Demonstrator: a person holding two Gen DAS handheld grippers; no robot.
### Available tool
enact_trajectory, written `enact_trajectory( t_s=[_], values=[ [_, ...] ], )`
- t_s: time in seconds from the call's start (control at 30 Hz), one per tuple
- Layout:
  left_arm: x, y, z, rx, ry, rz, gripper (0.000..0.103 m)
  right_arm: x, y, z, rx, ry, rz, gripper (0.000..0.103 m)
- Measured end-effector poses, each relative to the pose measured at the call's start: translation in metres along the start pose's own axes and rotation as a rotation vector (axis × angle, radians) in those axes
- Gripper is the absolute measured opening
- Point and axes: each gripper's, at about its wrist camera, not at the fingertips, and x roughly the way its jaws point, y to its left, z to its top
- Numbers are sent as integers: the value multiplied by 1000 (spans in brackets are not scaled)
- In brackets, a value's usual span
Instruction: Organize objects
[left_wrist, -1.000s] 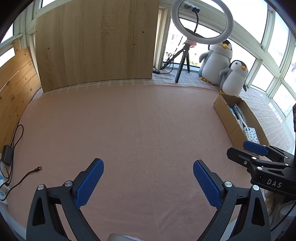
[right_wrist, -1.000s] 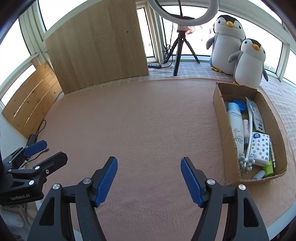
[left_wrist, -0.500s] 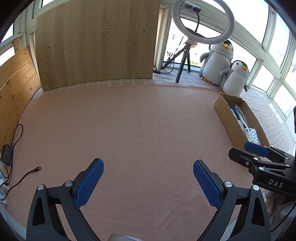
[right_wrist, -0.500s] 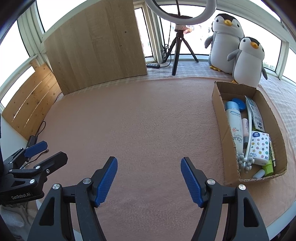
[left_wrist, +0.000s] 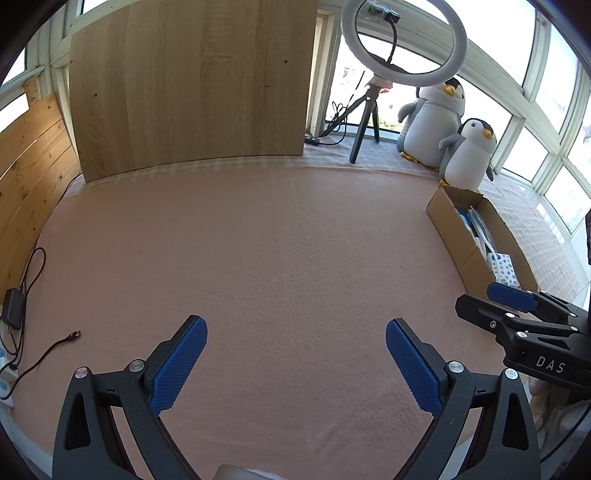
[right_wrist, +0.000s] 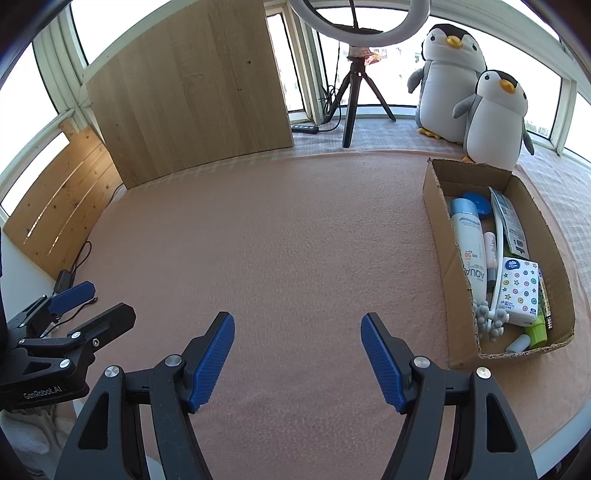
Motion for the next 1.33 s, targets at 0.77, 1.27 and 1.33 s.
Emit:
enact_trajectory(
  t_s=[0.77, 1.27, 1.33],
  values=[
    [1, 1, 1, 1, 6, 2, 100, 2, 1, -1, 5, 10, 1, 68],
    [17, 10, -4, -10, 25, -1, 102, 11, -2, -2, 11, 33, 1, 68],
    [20, 12, -6, -16, 28, 2, 102, 14, -2, -2, 11, 37, -3, 68]
  ],
)
